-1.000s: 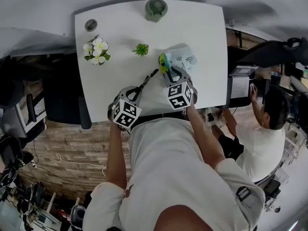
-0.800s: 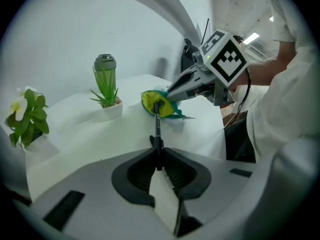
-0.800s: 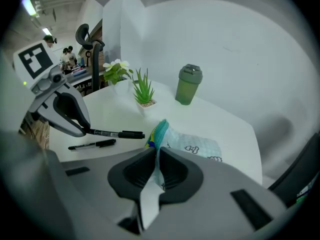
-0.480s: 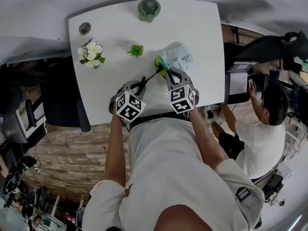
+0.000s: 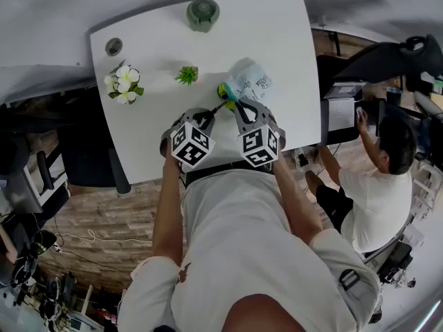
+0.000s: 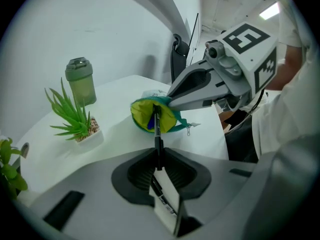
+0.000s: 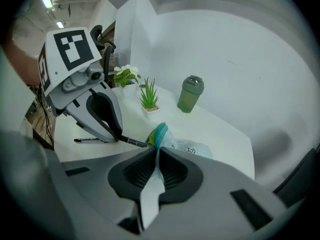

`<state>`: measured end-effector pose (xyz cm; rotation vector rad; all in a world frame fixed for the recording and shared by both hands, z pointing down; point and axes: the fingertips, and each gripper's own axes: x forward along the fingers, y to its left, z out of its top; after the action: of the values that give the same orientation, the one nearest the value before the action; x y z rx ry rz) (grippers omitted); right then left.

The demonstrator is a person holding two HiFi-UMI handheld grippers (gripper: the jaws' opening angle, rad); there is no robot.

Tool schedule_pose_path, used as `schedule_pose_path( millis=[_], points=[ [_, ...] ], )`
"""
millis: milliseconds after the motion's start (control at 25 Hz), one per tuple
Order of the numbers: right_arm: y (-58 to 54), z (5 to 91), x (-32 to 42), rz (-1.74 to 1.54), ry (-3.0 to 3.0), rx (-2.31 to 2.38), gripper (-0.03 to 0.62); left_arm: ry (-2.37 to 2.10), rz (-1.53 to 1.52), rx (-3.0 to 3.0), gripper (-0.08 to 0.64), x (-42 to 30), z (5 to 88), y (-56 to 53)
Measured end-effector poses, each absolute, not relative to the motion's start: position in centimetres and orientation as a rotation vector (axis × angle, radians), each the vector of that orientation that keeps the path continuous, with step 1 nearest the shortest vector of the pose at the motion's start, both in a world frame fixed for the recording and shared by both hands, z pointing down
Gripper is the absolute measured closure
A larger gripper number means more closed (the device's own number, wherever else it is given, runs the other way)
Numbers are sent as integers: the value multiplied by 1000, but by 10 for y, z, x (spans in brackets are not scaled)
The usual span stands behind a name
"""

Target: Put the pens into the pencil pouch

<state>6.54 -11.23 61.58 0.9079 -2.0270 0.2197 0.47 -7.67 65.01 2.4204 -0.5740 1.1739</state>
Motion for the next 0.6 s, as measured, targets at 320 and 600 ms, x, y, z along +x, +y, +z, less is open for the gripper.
schedule_pose_path(
  millis=[320,600],
  points=[
    [-108,610,62,160,-2055,873,569,-527,1169,2440,509,31,648,-88],
    [-110,604,62,177,-2086,896,571,-534,1074,2459,509,51,648,-100]
  ],
)
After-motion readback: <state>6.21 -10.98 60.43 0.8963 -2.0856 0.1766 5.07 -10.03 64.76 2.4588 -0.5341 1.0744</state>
